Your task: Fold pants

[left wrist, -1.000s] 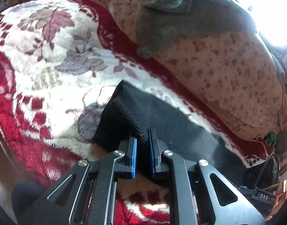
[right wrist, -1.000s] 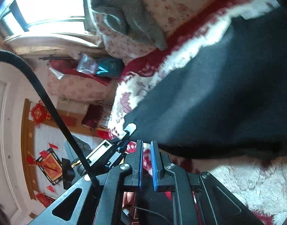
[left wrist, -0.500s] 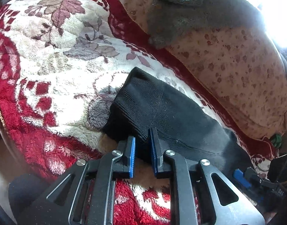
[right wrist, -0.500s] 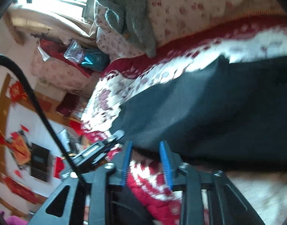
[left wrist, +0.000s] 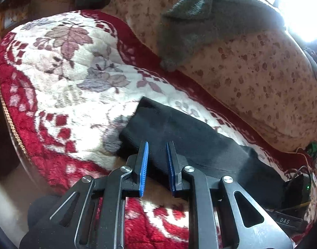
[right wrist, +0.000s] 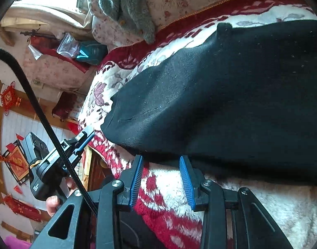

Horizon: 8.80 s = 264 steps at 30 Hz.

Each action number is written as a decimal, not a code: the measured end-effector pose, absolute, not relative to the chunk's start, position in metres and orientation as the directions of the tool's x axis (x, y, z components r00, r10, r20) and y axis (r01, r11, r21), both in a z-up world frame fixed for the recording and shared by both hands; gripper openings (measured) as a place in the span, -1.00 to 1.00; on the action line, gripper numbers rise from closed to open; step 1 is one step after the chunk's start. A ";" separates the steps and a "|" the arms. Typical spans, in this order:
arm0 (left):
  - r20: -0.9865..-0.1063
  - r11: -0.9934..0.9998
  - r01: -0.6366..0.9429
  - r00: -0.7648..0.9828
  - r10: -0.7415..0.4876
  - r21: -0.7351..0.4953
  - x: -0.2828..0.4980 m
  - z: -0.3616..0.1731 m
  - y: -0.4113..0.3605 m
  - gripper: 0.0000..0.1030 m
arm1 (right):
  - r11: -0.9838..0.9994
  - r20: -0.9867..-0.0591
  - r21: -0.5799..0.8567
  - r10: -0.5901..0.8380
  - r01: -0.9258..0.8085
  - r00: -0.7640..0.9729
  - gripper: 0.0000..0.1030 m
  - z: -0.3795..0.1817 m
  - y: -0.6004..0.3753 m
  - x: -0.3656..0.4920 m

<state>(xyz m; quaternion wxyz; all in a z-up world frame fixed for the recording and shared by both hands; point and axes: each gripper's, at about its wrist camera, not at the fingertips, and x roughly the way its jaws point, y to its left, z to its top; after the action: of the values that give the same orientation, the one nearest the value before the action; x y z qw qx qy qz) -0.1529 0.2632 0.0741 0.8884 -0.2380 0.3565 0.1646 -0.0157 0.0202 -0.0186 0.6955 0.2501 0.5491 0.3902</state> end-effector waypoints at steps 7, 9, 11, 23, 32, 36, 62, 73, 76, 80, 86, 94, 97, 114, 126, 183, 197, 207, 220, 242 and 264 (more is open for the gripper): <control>-0.724 0.867 -0.377 0.689 0.029 -0.324 -0.129 0.070 0.226 -0.71 | 0.606 -0.566 0.743 0.796 -0.285 0.216 -0.25 0.011 -0.014 0.004; -0.730 0.877 -0.344 0.683 -0.012 -0.337 -0.119 0.066 0.211 -0.71 | 0.624 -0.567 0.730 0.781 -0.279 0.263 -0.23 0.019 -0.028 0.023; -0.731 0.889 -0.306 0.681 -0.047 -0.341 -0.108 0.063 0.195 -0.71 | 0.627 -0.561 0.733 0.777 -0.263 0.285 -0.22 0.023 -0.036 0.042; -0.793 0.931 -0.220 0.600 -0.105 -0.290 -0.077 0.029 0.148 -0.71 | 0.648 -0.639 0.681 0.754 -0.341 0.156 -0.40 -0.004 -0.002 0.116; -0.792 0.941 -0.223 0.607 -0.070 -0.254 -0.079 0.018 0.142 -0.71 | 0.710 -0.655 0.628 0.703 -0.318 0.277 -0.80 -0.010 -0.019 0.123; -0.789 0.951 -0.213 0.612 -0.051 -0.226 -0.081 0.018 0.138 -0.71 | 0.720 -0.664 0.621 0.693 -0.310 0.280 -0.80 -0.016 -0.019 0.125; -0.761 0.975 -0.079 0.639 -0.111 -0.209 -0.078 0.060 0.074 -0.13 | 0.772 -0.636 0.621 0.597 -0.136 0.489 -0.02 0.032 -0.206 -0.031; -0.771 0.982 -0.005 0.621 -0.144 -0.187 -0.068 0.061 0.031 -0.13 | 0.769 -0.651 0.639 0.521 0.028 0.553 0.00 0.016 -0.277 -0.066; -0.772 0.981 0.008 0.617 -0.157 -0.193 -0.069 0.061 0.028 -0.13 | 0.766 -0.654 0.641 0.514 0.046 0.555 0.00 0.012 -0.284 -0.070; -0.785 0.976 0.006 0.594 -0.179 -0.218 -0.069 0.055 0.027 -0.13 | 0.759 -0.656 0.646 0.498 0.082 0.567 0.01 0.010 -0.294 -0.075; -0.793 0.962 0.044 0.556 -0.247 -0.269 -0.066 0.051 0.016 -0.13 | 0.753 -0.663 0.644 0.458 0.138 0.592 0.14 0.011 -0.316 -0.082; -0.785 0.928 0.197 0.494 -0.374 -0.317 -0.047 0.054 -0.026 -0.13 | 0.708 -0.654 0.676 0.449 0.204 0.608 0.25 0.000 -0.340 -0.078; -0.792 0.915 0.235 0.461 -0.401 -0.327 -0.031 0.053 -0.044 -0.13 | 0.690 -0.642 0.690 0.446 0.217 0.624 0.26 -0.002 -0.347 -0.072; -0.832 0.814 0.482 0.264 -0.488 -0.324 0.075 0.028 -0.159 -0.13 | 0.704 -0.584 0.695 0.434 0.146 0.686 -0.26 -0.013 -0.367 -0.061; -0.851 0.643 0.661 0.014 -0.526 -0.387 0.108 0.007 -0.229 -0.12 | 0.694 -0.556 0.713 0.472 0.101 0.685 -0.17 -0.013 -0.367 -0.063; -0.705 0.500 0.775 0.102 -0.702 -0.386 0.070 0.118 -0.140 -0.79 | 0.735 -0.395 0.628 0.584 -0.256 0.709 -0.82 0.080 -0.263 -0.054; -0.704 0.742 0.504 0.318 -0.635 -0.442 0.037 0.083 0.032 -0.79 | 0.726 -0.538 0.503 0.688 -0.469 0.487 -0.79 0.059 -0.106 -0.019; -0.723 0.861 0.236 0.468 -0.507 -0.451 0.006 0.058 0.125 -0.80 | 0.639 -0.614 0.509 0.739 -0.576 0.277 -0.30 0.020 -0.029 -0.023; -0.697 0.851 0.302 0.488 -0.526 -0.430 -0.046 0.079 0.088 -0.79 | 0.762 -0.540 0.566 0.630 -0.313 0.557 -0.16 0.046 -0.152 -0.035; -0.795 0.921 0.123 0.471 -0.383 -0.370 0.008 0.033 0.064 -0.63 | 0.637 -0.496 0.754 0.711 -0.158 0.499 -0.53 0.001 -0.190 0.020; -0.784 0.936 -0.011 0.551 -0.287 -0.351 -0.025 0.050 0.093 -0.68 | 0.773 -0.574 0.624 0.552 -0.113 0.605 -0.27 0.032 -0.197 -0.006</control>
<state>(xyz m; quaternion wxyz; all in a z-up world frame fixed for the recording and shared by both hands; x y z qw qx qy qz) -0.0251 0.0926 0.0499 0.8660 -0.1599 0.4671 -0.0796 -0.0062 -0.1970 0.0317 0.8528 0.2747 0.3992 0.1948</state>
